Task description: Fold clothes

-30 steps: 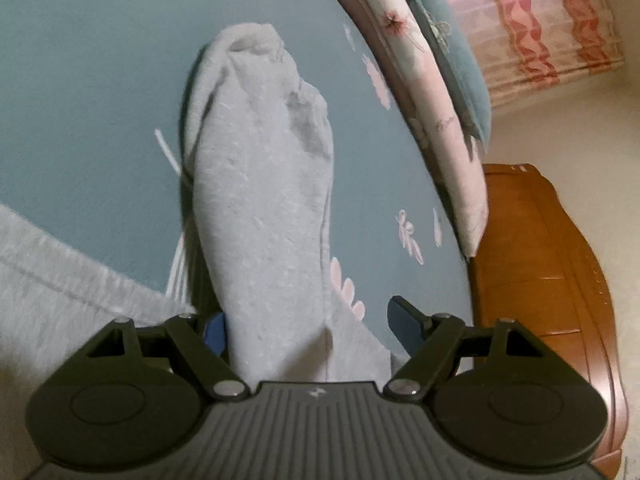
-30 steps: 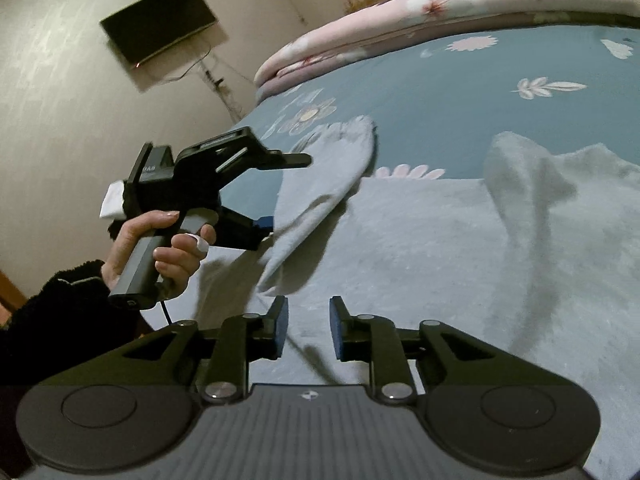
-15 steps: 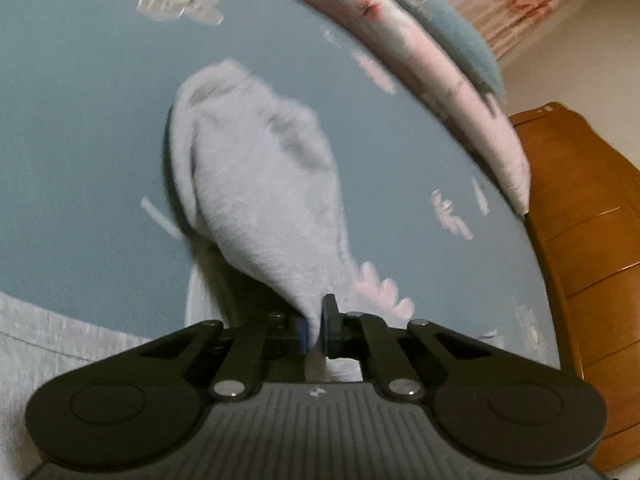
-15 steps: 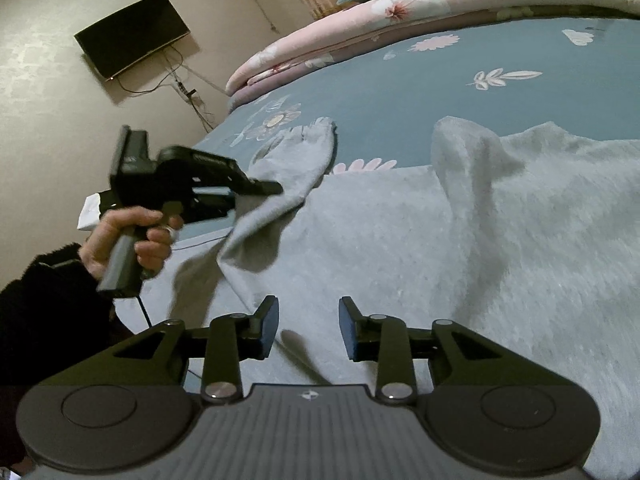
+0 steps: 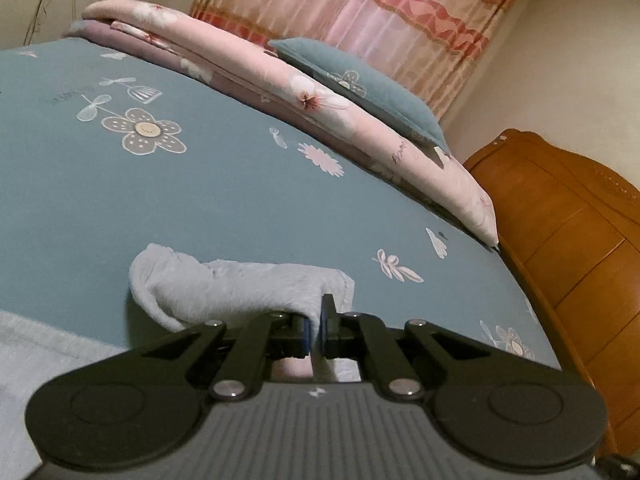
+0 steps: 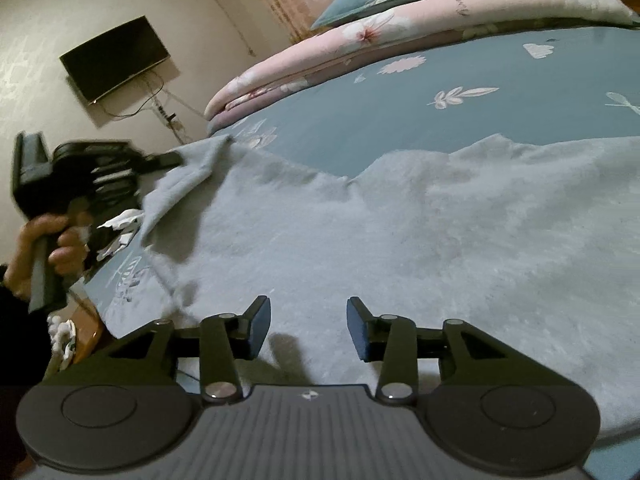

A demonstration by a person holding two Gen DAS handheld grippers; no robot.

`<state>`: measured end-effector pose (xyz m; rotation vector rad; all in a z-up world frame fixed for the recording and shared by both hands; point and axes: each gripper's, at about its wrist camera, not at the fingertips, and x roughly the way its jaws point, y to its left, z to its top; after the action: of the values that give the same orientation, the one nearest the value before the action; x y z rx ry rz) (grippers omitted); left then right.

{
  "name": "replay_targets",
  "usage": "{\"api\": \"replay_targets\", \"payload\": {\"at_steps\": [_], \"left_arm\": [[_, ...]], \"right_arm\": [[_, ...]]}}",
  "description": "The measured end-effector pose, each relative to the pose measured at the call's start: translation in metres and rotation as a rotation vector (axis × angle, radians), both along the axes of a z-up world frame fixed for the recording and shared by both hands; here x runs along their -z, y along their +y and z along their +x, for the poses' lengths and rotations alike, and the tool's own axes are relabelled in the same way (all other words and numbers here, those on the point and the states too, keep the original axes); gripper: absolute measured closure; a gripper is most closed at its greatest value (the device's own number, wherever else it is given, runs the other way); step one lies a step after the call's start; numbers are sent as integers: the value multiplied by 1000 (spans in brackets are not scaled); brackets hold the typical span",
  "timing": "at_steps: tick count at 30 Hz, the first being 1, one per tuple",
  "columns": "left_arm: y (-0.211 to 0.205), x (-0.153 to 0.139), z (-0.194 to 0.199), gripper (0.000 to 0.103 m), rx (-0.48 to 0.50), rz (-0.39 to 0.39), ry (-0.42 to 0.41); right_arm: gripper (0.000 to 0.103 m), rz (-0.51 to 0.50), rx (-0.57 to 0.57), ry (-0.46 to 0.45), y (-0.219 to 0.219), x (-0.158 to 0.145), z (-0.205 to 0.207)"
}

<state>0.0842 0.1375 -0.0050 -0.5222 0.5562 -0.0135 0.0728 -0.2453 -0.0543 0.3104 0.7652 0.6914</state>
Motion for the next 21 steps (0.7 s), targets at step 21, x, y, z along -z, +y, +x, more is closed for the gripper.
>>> {"api": "replay_targets", "payload": {"at_steps": [21], "left_arm": [[12,65,-18,100,-90,30,244]], "right_arm": [[50,-24,206,3,-50,-1,1]]}}
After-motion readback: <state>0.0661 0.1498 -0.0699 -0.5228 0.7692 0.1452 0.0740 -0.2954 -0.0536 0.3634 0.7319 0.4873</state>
